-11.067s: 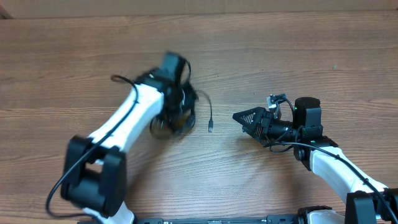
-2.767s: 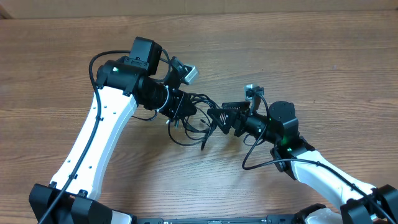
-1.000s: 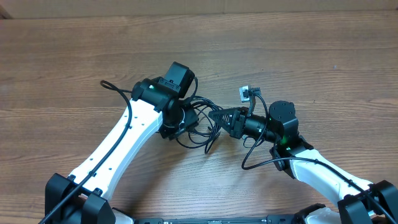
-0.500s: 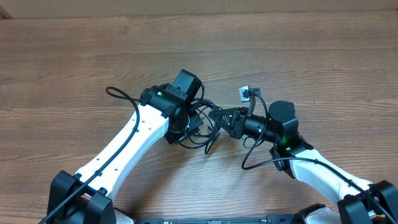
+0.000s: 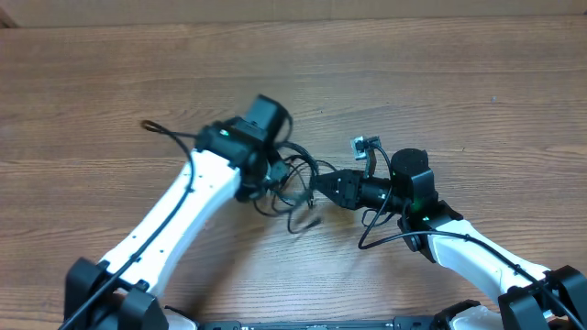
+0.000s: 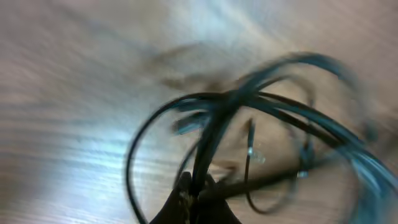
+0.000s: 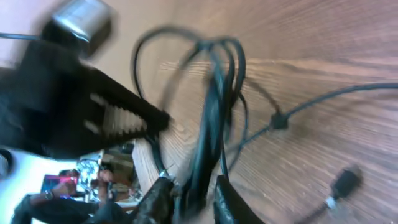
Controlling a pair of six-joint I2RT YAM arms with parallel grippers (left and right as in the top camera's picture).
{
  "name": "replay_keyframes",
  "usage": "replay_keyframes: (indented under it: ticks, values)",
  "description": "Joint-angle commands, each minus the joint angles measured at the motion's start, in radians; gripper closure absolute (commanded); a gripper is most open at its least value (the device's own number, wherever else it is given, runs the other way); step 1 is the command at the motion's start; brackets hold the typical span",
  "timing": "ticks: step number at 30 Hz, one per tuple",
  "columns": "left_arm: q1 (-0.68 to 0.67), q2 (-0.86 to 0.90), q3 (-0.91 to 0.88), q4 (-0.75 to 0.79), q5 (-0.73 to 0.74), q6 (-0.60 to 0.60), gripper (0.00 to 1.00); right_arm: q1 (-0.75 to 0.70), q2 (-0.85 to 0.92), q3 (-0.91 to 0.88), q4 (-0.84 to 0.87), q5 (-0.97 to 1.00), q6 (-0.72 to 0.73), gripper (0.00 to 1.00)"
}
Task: Untangle cables
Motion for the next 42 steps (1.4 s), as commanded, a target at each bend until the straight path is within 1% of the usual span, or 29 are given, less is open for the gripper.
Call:
replay_keyframes:
  ticks: [1,3,5,6,7,9,15,17,21,23,27,30,32,36,39,40,41,42]
  values:
    - [0.060,-0.087,0.111,-0.010,-0.039,0.137,0.96,-0.023,0.002,0.003,-0.023,0.007,-0.007,0.77]
    - [0.083,-0.116,0.144,-0.012,-0.038,0.167,0.96,-0.035,0.002,0.003,-0.053,0.029,-0.007,0.59]
    - [0.095,-0.144,0.159,-0.010,-0.031,0.170,0.96,-0.042,0.002,0.003,-0.068,0.027,-0.007,0.30]
    - [0.096,-0.157,0.161,-0.008,-0.031,0.169,0.96,-0.043,0.002,0.003,-0.071,0.026,-0.007,0.21]
    - [0.096,-0.167,0.161,-0.008,-0.032,0.169,0.96,-0.043,0.002,0.003,-0.069,0.016,-0.006,0.10]
    - [0.096,-0.178,0.161,-0.009,-0.029,0.169,0.96,-0.042,0.002,0.003,-0.047,-0.018,-0.007,0.00]
    - [0.096,-0.176,0.161,-0.008,-0.002,0.154,0.96,0.009,0.002,0.003,0.071,-0.089,0.005,0.00]
    - [0.096,-0.176,0.161,-0.008,-0.002,0.108,0.96,0.040,0.002,0.003,0.105,-0.089,0.005,0.00]
    - [0.096,-0.176,0.161,-0.009,0.017,-0.039,0.96,0.107,0.002,0.003,0.152,-0.080,0.006,0.00]
    - [0.095,-0.174,0.160,-0.009,0.029,-0.082,0.96,0.134,0.002,0.003,0.177,-0.060,0.038,0.00]
    - [0.084,-0.164,0.160,-0.031,0.032,-0.171,0.96,0.178,0.002,0.003,0.239,0.038,0.151,0.00]
    - [0.073,-0.157,0.160,-0.050,0.037,-0.246,0.96,0.203,0.002,0.003,0.249,0.145,0.172,0.00]
    - [0.068,-0.155,0.159,-0.050,0.042,-0.251,0.96,0.205,0.002,0.003,0.255,0.177,0.209,0.00]
    - [0.056,-0.155,0.159,-0.048,0.038,-0.251,0.96,0.211,0.002,0.003,0.337,0.179,0.291,0.00]
    - [0.039,-0.153,0.159,-0.045,0.034,-0.261,0.96,0.223,0.002,0.003,0.391,0.183,0.320,0.00]
    - [0.028,-0.151,0.159,-0.045,0.030,-0.275,0.96,0.230,0.002,0.003,0.400,0.188,0.323,0.05]
    - [0.019,-0.149,0.159,-0.044,0.031,-0.286,0.96,0.236,0.002,0.004,0.399,0.198,0.323,0.12]
    - [0.006,-0.144,0.159,-0.045,0.031,-0.307,0.96,0.243,0.002,0.004,0.395,0.209,0.323,0.16]
